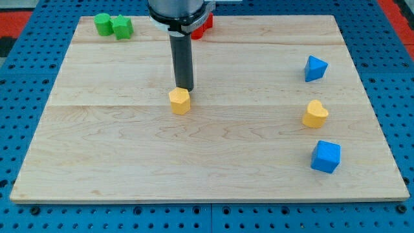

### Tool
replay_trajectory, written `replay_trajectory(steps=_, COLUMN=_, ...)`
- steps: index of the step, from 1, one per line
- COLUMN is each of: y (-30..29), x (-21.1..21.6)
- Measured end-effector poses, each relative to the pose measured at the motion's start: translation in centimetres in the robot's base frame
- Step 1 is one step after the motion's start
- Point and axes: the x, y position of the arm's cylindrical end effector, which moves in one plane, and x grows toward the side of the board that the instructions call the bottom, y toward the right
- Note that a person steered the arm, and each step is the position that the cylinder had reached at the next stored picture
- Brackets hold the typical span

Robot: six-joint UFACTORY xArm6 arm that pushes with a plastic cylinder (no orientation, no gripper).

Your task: Push the yellow heart to the yellow hexagon

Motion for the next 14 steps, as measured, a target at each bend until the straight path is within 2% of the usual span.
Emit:
replay_trajectory(steps=3, y=17.1, x=0.2)
replay_trajectory(steps=6, y=29.7, x=5.1)
replay_trajectory(steps=7, y=28.4, x=6.8)
replay_trajectory(steps=9, y=21.4, x=7.0)
replay_trajectory(steps=13, y=6.9, x=3.8)
replay_trajectory(steps=14, y=5.8, x=3.2)
